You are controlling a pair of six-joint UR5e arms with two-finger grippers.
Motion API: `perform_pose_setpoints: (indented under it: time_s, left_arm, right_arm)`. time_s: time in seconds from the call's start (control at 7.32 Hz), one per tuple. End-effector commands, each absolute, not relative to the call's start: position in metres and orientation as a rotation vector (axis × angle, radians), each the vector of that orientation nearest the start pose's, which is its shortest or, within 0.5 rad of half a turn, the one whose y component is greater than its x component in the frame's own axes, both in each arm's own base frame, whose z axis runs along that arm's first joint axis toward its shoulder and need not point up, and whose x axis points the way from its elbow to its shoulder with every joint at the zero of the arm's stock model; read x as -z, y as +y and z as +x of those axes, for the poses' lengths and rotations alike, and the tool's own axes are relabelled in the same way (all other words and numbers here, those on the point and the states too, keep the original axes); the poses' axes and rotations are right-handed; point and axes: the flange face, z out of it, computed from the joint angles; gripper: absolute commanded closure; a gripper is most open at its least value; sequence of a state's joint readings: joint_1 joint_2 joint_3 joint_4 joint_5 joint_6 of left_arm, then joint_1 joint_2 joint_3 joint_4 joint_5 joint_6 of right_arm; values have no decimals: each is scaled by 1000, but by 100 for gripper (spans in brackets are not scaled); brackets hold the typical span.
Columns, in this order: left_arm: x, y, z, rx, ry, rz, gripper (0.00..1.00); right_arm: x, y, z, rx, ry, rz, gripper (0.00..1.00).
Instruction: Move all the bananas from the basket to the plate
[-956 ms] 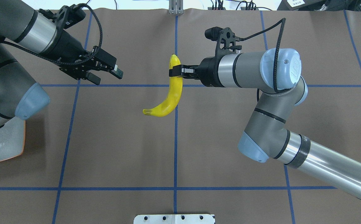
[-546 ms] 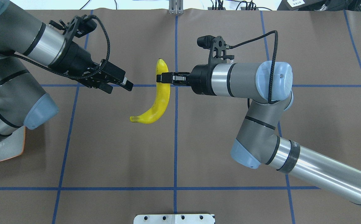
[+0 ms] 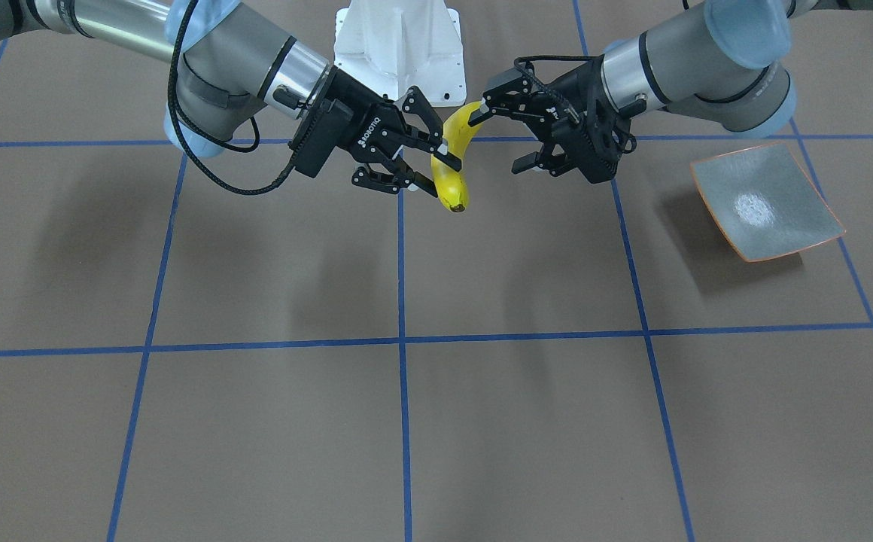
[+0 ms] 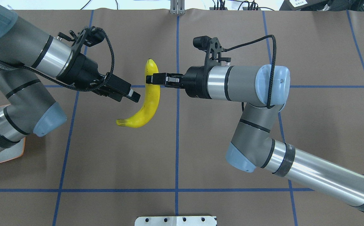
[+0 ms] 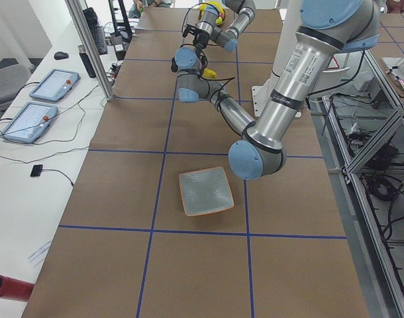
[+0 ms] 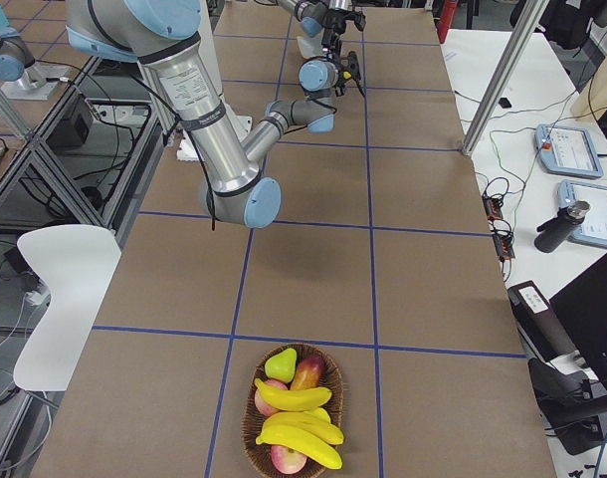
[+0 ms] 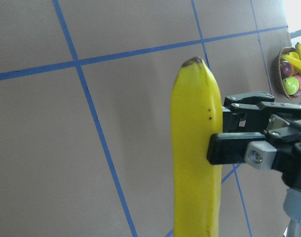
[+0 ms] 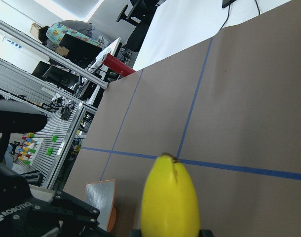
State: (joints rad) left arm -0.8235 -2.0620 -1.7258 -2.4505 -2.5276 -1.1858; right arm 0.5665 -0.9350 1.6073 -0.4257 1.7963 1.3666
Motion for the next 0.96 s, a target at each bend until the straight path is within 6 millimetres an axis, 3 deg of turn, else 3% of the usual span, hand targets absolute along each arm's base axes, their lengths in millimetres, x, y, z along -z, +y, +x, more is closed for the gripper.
perform_pose_setpoints:
  time_s: [0.0,0.41,0.82]
  left_arm:
    - [-198,-450,358,-416,1574,185,2]
    - [-198,-444,364,-434,1583,180,3]
    - [-197,-441,367,-435,1584,172,11]
  right_arm:
    - [-134,-429,-473,-52,-1758,526,100]
    - [-138,-425,-476,-41,-1796,532,100]
    - [-139,-421,-476,-28,-1831,544,100]
